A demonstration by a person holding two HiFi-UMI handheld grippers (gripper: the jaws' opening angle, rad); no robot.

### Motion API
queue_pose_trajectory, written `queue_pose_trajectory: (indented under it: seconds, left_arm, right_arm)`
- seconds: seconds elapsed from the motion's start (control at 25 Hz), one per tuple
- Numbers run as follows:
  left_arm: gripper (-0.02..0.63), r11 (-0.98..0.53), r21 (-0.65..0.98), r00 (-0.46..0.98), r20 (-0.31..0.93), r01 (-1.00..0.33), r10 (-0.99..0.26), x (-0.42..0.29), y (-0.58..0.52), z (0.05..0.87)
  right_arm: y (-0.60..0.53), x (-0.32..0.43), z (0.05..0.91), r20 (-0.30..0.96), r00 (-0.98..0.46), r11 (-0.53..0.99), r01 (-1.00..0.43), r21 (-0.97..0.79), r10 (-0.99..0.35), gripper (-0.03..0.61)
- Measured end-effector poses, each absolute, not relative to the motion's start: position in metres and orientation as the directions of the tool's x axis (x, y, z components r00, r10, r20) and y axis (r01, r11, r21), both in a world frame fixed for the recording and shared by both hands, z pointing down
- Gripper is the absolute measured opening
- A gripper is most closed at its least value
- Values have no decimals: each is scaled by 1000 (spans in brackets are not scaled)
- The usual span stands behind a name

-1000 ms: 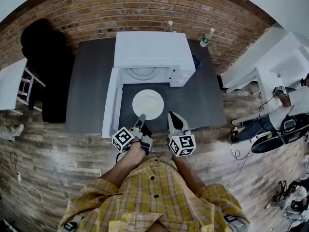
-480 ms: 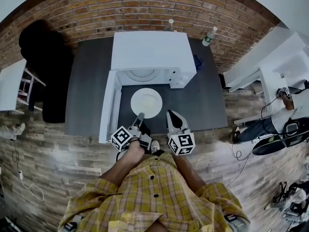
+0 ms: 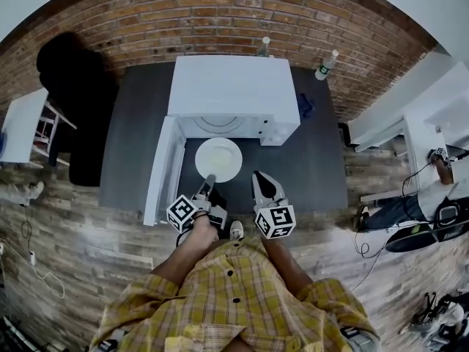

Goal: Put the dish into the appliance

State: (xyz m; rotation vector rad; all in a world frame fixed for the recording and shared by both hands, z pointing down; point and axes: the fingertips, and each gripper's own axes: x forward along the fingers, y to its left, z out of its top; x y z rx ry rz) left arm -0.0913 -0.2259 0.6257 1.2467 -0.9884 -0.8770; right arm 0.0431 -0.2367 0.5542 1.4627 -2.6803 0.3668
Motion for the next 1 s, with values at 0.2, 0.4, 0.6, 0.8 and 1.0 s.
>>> queue_pose_trajectory:
  seconds: [0.2,0.4,0.6,0.8,1.0]
  left_arm:
    - [14,119,993,308,109,14,-945,-95,-240,632]
    - [14,155,988,310,147,1,-939,-91,-248,645]
    - [14,152,988,299,147,-9,-943,-91,-265,657]
    - [14,160,987,270,152,8,-951,-89,-278,671]
    - [14,168,986,256,162,4,-953,-87,-292,682]
  right_arm:
    - [-246,43,557,169,-564,537,-824,-180,-808,4]
    - [-253,47,560,178,-572,548,-819,-169,-800,4]
    - [-260,50,566,187,-586,564,-810,-160,-789,4]
    - [-264,51,568,179,-604,581,-796,-170,-776,3]
    - [-265,48,568,174,-625,598,-780,-185,-761,3]
